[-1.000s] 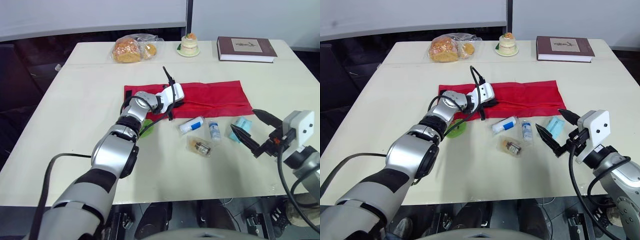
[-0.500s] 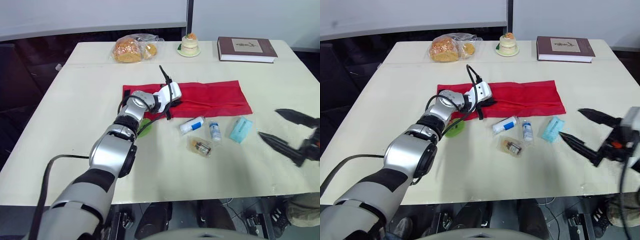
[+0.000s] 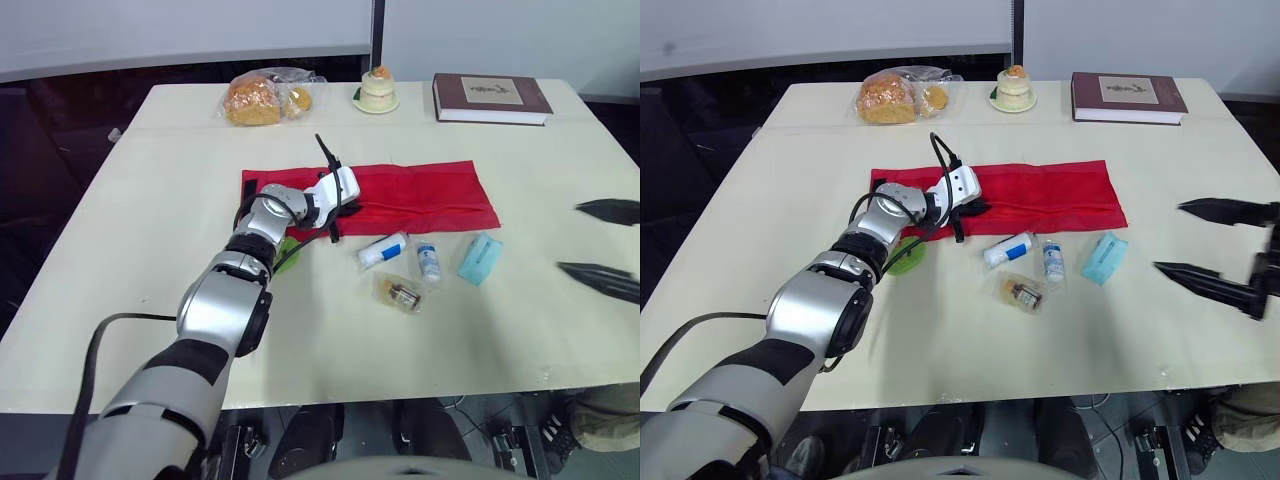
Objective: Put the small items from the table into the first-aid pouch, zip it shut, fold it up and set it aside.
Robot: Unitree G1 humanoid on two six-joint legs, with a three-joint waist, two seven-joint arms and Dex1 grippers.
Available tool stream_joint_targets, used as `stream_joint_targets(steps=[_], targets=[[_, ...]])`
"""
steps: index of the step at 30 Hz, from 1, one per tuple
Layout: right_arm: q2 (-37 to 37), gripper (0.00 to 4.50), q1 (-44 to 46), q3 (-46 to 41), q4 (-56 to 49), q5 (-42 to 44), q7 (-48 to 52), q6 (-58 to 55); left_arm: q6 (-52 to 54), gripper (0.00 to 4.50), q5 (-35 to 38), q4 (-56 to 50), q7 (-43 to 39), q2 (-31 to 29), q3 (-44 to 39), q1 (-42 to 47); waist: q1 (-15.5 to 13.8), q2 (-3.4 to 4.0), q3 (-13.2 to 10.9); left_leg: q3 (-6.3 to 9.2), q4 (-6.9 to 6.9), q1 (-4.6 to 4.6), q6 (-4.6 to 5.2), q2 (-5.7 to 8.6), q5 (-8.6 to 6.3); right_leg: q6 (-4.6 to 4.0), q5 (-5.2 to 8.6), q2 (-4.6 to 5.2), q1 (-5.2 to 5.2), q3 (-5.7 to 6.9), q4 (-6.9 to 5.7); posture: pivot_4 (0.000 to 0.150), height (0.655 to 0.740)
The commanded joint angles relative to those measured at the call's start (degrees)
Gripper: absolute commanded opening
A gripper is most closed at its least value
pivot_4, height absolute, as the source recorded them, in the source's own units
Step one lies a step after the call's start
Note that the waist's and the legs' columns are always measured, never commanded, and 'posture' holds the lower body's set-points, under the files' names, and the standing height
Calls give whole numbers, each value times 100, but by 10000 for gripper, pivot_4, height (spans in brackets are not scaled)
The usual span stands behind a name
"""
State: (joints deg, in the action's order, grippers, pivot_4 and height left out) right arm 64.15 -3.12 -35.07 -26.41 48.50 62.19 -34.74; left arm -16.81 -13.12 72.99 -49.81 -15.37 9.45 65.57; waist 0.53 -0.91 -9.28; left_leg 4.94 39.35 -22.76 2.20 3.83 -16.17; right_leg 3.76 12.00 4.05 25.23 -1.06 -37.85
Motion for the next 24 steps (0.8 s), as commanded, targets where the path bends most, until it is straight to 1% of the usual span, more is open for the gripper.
stream_joint_targets(steps=[1,4,6,8,10,12,14,18,24], targets=[[-93,45000,875,1283,161,-841,-393,438,-45,1059,103,-126,-13,31,-76,24,6,1,0,-2,1,-1,-13,0,8,0,0,0,2,-2,-1,1500,7289],[-310,45000,1803,2359,374,-1174,-254,460,-47,1059,101,-131,-38,56,-72,28,-6,-1,-1,-1,2,-12,-15,3,9,0,0,3,9,-1,1,1500,7289],[-493,45000,2387,3003,589,-1546,-151,566,-55,1059,95,-137,-46,66,-64,27,5,0,-1,-2,3,-13,-16,3,9,0,0,3,11,-1,2,1500,7289],[-725,45000,3023,3840,965,-2250,54,862,-60,1059,87,-138,-42,82,-59,39,-25,-3,-2,1,3,-14,-16,4,9,0,0,3,13,0,0,1500,7289],[-1024,45000,3516,4420,1334,-2743,157,1103,-52,1059,85,-142,-35,103,-58,64,18,-4,-2,2,4,-19,-17,5,9,0,0,4,16,2,0,1500,7289],[-1475,45000,4056,4982,1898,-3281,195,1385,-41,1059,98,-149,-38,120,-71,110,1,-5,-3,-2,6,-18,-16,6,9,0,0,3,19,-3,-3,1500,7289],[-1741,45000,4474,5509,2504,-3883,397,1834,-35,1059,107,-156,-49,118,-84,133,26,-4,-3,1,5,-26,-19,5,10,0,0,1,28,1,-3,1500,7289],[-2239,45000,5230,6137,3675,-4743,646,2664,-56,1059,127,-190,-116,95,-92,98,22,-4,-3,0,5,-28,-20,9,10,0,-1,3,34,-1,-5,1500,7289],[-2729,45000,5971,6587,4785,-5422,1161,3256,-54,1059,147,-209,-168,74,-105,75,38,-3,-2,1,4,-30,-22,9,12,0,-1,2,42,-3,-5,1500,7289]])
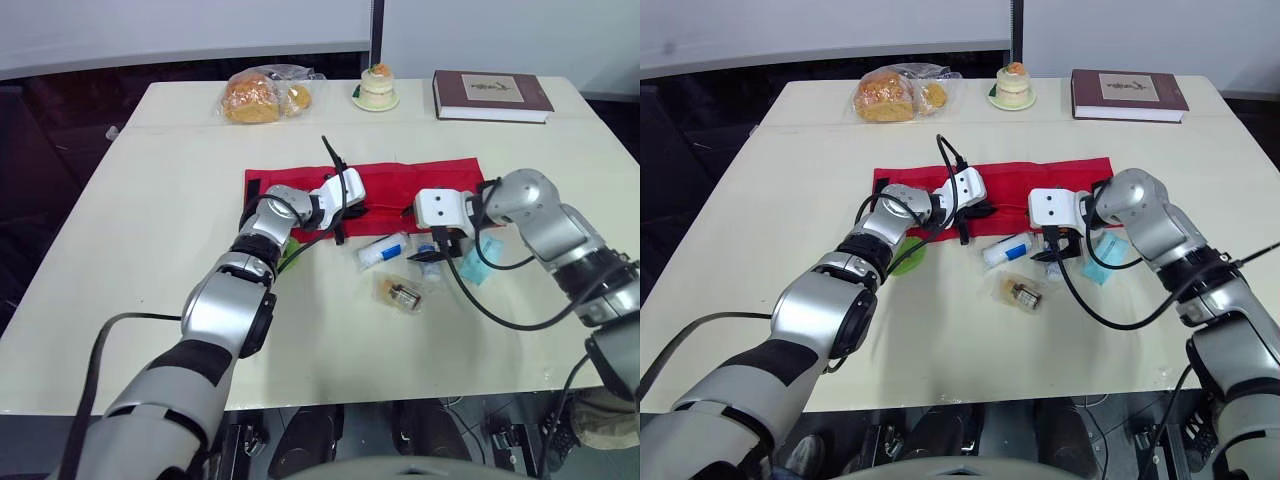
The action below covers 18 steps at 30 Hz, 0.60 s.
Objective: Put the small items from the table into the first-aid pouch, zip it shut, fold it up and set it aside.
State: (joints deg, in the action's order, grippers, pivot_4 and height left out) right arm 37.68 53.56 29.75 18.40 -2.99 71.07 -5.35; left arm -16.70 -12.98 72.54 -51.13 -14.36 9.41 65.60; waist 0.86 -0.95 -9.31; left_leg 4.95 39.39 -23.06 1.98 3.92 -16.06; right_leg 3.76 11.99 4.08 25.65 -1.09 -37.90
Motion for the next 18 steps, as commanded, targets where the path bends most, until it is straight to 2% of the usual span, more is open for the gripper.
stream_joint_targets(steps=[1,7,15,16,18], targets=[[-125,45000,390,169,426,-356,402,394,-67,1059,135,-163,-39,-35,-102,65,2,0,0,0,0,0,0,0,0,0,0,0,1,0,-1,1500,7289],[-366,45000,888,505,1000,-902,969,970,-72,1059,150,-161,-33,-62,-99,10,26,2,0,1,-1,-2,-2,1,1,0,0,0,5,0,-3,1500,7289],[-960,45000,1390,579,1872,-1392,887,1692,-52,1059,188,-188,-16,-39,-92,-30,42,4,0,4,-3,-2,-5,1,2,0,0,0,7,2,-4,1500,7289],[-984,40834,1411,581,1951,-1450,874,1775,-49,0,193,-191,-8,-39,-94,-29,39,4,0,5,-4,-2,-6,1,2,-1,0,-1,8,2,-4,1500,7289],[-1027,35789,1422,555,2075,-1528,883,1903,-39,0,207,-195,7,-47,-104,-32,40,4,0,6,-4,-2,-6,1,2,-1,0,0,8,2,-3,1500,7289]])
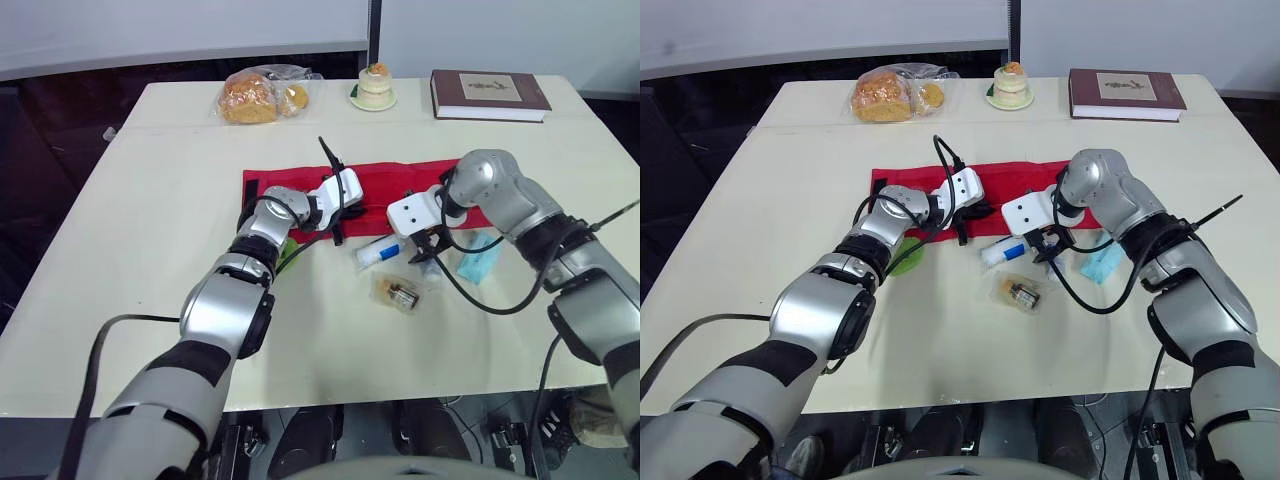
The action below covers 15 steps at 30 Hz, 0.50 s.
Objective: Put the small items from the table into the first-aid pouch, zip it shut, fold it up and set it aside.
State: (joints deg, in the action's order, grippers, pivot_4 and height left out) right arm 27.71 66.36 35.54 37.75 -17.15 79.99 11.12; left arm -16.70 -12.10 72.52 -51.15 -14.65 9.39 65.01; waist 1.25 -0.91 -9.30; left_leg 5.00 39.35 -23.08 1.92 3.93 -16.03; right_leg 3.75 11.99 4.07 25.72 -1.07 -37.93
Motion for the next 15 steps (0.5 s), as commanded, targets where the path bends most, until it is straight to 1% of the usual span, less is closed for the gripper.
stream_joint_targets(steps=[1,4,9,11,15], targets=[[-33,32544,117,-19,156,-146,19,303,-41,0,122,-193,14,-27,-104,18,1,0,0,0,0,0,0,1,0,0,0,0,0,0,0,1500,7289],[-48,21685,45,-25,144,-204,82,372,-39,0,133,-195,14,-38,-98,-3,20,1,0,1,-1,0,0,1,0,0,0,0,0,0,-1,1500,7289],[-92,243,-24,-114,103,-246,51,344,-37,0,144,-197,6,-24,-89,-9,67,1,0,4,-2,0,-1,1,0,0,0,0,0,2,-1,1500,7289],[-109,243,-85,-207,15,-160,74,182,-39,0,146,-196,6,-17,-88,-8,74,1,0,4,-3,0,-1,1,0,0,0,0,0,2,-1,1500,7289],[-214,243,-280,-605,-458,254,111,-607,-44,0,149,-195,3,-14,-88,-12,96,1,0,6,-4,0,-1,1,0,0,0,1,0,3,-1,1500,7289]])
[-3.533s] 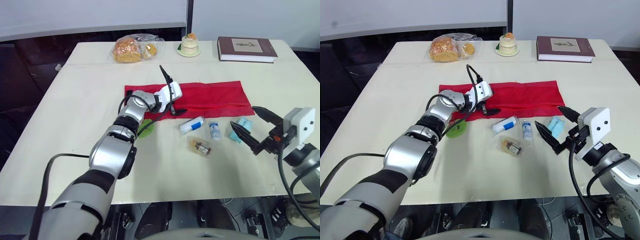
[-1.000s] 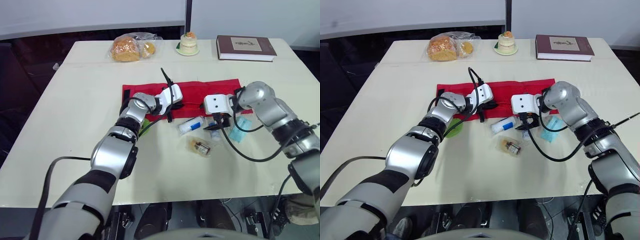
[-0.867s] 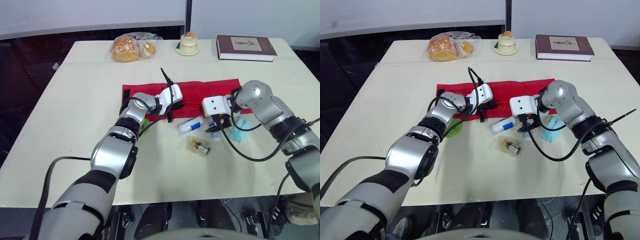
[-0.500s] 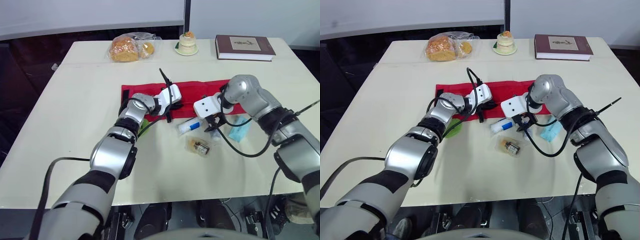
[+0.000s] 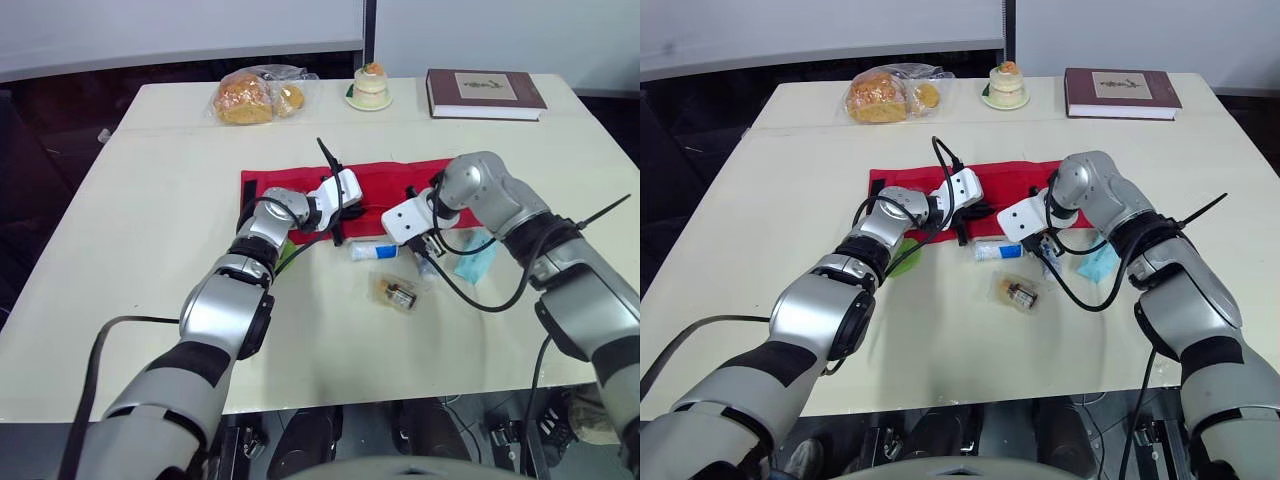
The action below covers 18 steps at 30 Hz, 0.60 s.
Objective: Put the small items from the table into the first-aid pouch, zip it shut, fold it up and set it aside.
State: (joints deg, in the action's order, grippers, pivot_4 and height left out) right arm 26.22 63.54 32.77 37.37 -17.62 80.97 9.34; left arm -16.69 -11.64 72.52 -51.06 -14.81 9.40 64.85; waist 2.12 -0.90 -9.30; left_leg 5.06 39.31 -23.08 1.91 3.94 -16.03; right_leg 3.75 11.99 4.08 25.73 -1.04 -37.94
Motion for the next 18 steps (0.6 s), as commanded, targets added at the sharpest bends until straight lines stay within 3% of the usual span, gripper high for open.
stream_joint_targets(steps=[1,7,12,18], targets=[[-62,243,-61,-447,-625,425,68,-793,-43,0,105,-193,-4,6,-89,5,12,0,0,0,0,0,0,0,0,0,0,0,0,-1,0,1500,7289],[414,243,-817,-1089,-2280,1219,471,-3021,-53,0,129,-198,-13,2,-94,-13,-19,1,0,13,9,-15,0,2,0,0,0,5,2,13,2,1500,7289],[876,243,-1280,-1304,-3069,1473,348,-4097,-83,0,137,-206,-56,-5,-73,-79,-18,2,1,15,13,-27,0,7,0,0,0,9,16,14,-1,1500,7289],[1008,243,-1445,-1612,-4086,2227,-2,-6476,-91,0,160,-216,-78,24,-117,-58,-3,5,4,13,27,-71,-2,6,1,-1,-1,12,63,12,-15,1500,7289]])
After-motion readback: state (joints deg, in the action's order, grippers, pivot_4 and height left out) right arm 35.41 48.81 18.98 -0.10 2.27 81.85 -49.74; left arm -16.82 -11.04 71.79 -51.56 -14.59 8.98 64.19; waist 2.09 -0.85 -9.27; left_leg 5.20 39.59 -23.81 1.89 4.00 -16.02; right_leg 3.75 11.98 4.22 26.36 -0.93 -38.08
